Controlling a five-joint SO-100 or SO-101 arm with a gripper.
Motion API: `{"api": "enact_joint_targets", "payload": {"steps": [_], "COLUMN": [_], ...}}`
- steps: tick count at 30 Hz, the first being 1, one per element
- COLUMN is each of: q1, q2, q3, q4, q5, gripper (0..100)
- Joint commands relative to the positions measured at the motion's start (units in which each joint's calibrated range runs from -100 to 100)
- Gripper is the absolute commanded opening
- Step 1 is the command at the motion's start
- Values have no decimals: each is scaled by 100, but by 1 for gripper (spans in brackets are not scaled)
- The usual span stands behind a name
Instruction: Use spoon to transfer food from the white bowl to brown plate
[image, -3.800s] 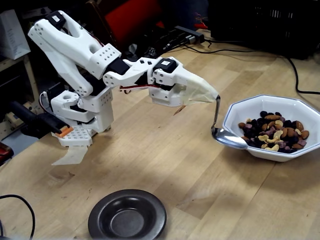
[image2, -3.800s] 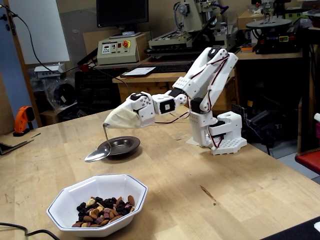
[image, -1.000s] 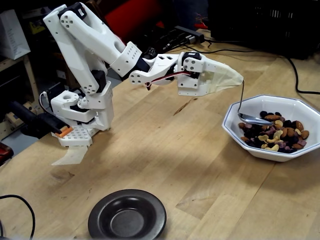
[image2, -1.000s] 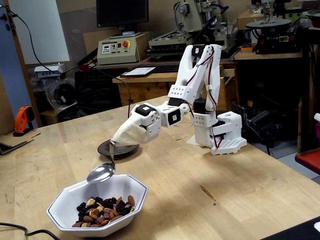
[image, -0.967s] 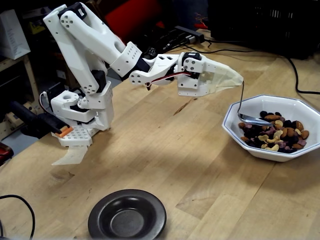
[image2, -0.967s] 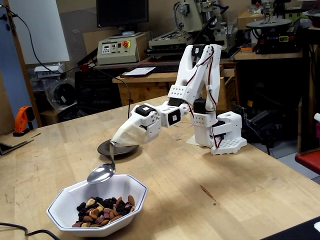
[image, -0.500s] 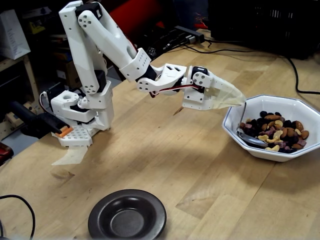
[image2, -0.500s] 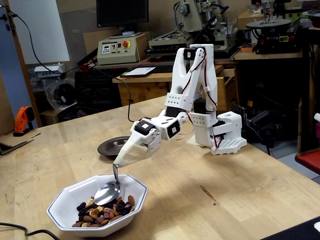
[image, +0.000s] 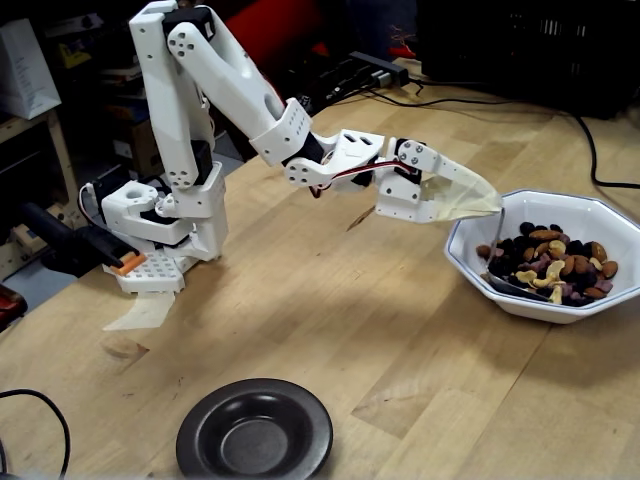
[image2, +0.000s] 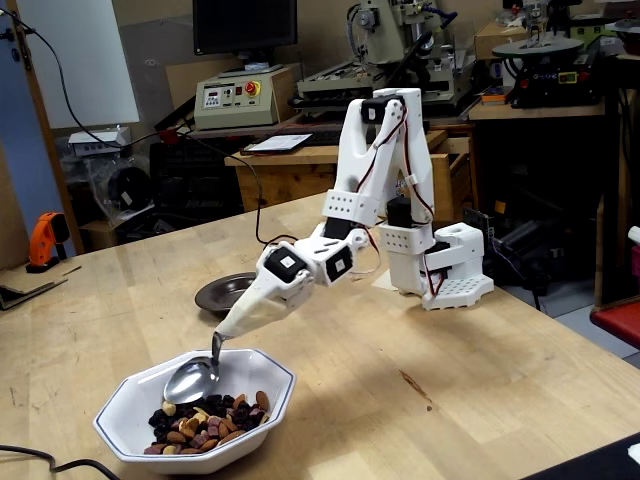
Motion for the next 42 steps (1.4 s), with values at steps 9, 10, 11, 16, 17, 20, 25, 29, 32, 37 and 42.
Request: {"api": "enact_joint_targets", "payload": {"steps": [9,10,11,16,17,20,25,29,32,37,42], "q1": [-39,-47,-54,-84,-121,-328,-491,-491,-491,-499,-691], "q2": [473,439,430,413,413,439,473,541,730,995,1200], "q3": [-625,-625,-643,-590,-590,-581,-581,-652,-607,-652,-660], "q4": [-2,-2,-2,6,6,6,6,6,6,6,6], "q5": [195,195,195,156,156,156,156,176,161,161,156], "gripper": [4,4,4,4,4,4,4,4,4,4,4]}}
